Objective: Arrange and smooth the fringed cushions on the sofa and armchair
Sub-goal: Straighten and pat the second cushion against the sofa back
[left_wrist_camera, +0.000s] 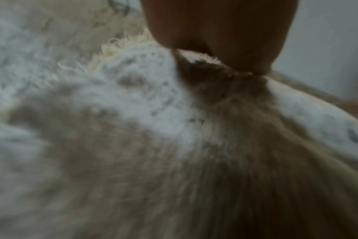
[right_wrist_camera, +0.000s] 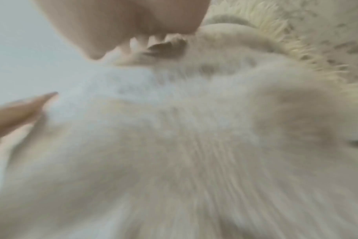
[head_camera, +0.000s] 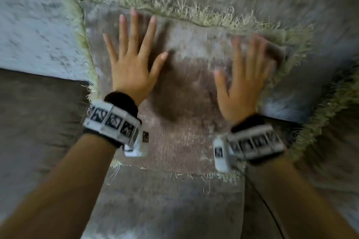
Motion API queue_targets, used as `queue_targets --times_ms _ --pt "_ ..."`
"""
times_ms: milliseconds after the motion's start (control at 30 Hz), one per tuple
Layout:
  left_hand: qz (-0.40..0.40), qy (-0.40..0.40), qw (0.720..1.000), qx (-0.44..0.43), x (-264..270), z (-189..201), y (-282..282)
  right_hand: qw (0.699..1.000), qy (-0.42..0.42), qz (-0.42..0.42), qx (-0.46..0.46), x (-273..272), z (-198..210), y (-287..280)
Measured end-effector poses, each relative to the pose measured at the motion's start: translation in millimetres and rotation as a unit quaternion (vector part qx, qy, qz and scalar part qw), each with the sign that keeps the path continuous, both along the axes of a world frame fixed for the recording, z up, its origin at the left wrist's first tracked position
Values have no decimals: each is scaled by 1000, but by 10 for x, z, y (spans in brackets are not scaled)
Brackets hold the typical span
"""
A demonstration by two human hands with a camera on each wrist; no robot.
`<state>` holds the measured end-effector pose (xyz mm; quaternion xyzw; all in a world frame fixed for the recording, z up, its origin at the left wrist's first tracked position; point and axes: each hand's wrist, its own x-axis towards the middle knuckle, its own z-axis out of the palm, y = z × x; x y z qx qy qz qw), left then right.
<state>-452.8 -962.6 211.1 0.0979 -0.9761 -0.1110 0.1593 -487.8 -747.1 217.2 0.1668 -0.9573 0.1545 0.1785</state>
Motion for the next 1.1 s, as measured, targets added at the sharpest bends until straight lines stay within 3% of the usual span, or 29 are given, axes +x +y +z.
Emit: queue_targets --times_ms 33,100,167,233,367,433,500,567,633,667,700,767,800,867,900,967,1033,1100 --pt "6 18 1000 -5 111 -25 -14 999 40 13 -14 171 -12 72" --pt "13 -32 999 -33 224 -187 2 993 44 71 81 252 -218 98" --pt "8 -129 991 -27 48 -342 -27 976 -38 100 188 -55 -439 -59" --pt "6 -161 987 -2 -177 -318 -90 968 -96 78 218 -296 -468 -215" --pt "-12 -51 999 9 206 -240 -143 996 -16 50 68 158 -306 36" --pt "-24 -49 998 -14 539 -406 -167 998 25 35 53 443 -356 320" --pt "8 -87 996 -8 600 -583 -262 997 -33 -32 69 310 -505 484" --pt "56 -94 992 57 475 -618 -327 983 -135 -123 24 29 -626 482" --pt "77 -30 985 154 384 -596 -332 977 -166 -120 -58 -78 -679 468" --pt "104 9 968 229 362 -579 -341 973 -158 -116 -120 -90 -727 498" --pt "147 41 938 313 355 -574 -352 959 -150 -137 -197 -56 -724 527" --pt "216 43 869 443 336 -566 -378 885 -184 -229 -360 -5 -759 597" --pt "230 9 851 471 320 -552 -388 841 -251 -261 -402 3 -784 614" --pt "252 -40 847 465 283 -460 -412 773 -383 -292 -413 -10 -740 595" --pt "272 -38 855 439 280 -408 -431 757 -387 -305 -428 -32 -697 578" --pt "278 31 866 416 294 -372 -482 762 -321 -335 -451 -22 -558 580" --pt "273 118 846 443 328 -367 -512 772 -256 -350 -465 72 -475 633" --pt "279 149 833 454 361 -416 -521 749 -237 -366 -499 159 -470 642"
